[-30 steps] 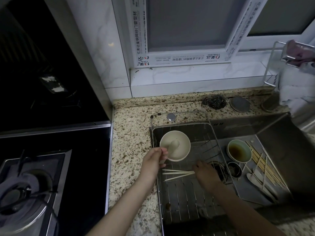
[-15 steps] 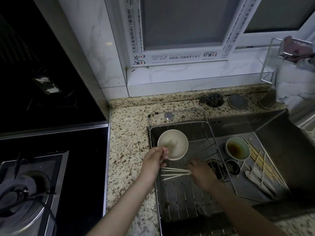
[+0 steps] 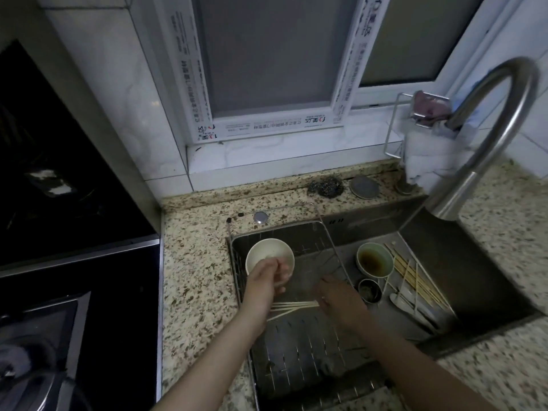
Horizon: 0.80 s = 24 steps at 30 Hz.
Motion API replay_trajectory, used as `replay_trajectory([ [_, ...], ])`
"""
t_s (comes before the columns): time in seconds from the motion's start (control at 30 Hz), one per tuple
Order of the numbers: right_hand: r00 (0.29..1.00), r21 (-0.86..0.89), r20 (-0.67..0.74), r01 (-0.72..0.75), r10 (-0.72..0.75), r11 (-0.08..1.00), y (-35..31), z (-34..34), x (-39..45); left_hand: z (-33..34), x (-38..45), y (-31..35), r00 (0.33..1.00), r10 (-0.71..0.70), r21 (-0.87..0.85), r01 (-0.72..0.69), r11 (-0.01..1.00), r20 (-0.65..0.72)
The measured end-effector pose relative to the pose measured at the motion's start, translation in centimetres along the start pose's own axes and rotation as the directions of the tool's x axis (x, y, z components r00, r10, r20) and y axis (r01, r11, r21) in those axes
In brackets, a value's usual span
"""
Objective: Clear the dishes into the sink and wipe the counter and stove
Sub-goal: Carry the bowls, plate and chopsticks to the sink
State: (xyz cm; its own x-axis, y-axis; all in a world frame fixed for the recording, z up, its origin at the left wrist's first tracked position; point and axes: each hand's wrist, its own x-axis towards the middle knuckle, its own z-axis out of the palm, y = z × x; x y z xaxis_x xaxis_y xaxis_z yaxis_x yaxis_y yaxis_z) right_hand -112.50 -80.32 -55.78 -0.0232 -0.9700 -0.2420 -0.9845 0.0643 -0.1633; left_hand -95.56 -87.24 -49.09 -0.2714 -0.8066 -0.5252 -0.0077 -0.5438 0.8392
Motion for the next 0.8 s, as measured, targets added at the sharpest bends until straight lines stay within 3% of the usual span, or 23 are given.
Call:
replay_trajectory([
  [0.07, 0.989, 0.132, -0.147, 0.034, -0.015, 0.991, 0.0, -1.5, -1.3, 1.1, -0.1, 0.5, 1.0, -0.024, -0.017, 0.024, 1.0, 0.017],
  [0.17, 0.987, 0.303, -0.114, -0.073, 0.112, 0.95, 0.8, -3.4, -3.0, 3.1, -0.7, 1.2, 0.998, -0.044, -0.093, 0.047, 0.994, 0.033],
  [0.4, 0.943, 0.361, -0.194, -0.188, 0.271, 0.913, 3.6, -8.7, -9.0, 9.2, -5.5, 3.0, 0.994, 0.07, -0.069, -0.064, 0.996, 0.087],
  [0.63, 0.79, 0.635, -0.298, -0.254, 0.535, 0.729, 9.0, -11.6, -21.0, 17.6, -13.5, 1.3, 0.964, 0.132, 0.024, -0.141, 0.99, 0.232],
  [0.8, 0.72, 0.702, -0.297, -0.281, 0.628, 0.655, 13.3, -11.9, -31.9, 25.1, -20.0, -2.3, 0.94, 0.082, 0.074, -0.112, 0.991, 0.331],
])
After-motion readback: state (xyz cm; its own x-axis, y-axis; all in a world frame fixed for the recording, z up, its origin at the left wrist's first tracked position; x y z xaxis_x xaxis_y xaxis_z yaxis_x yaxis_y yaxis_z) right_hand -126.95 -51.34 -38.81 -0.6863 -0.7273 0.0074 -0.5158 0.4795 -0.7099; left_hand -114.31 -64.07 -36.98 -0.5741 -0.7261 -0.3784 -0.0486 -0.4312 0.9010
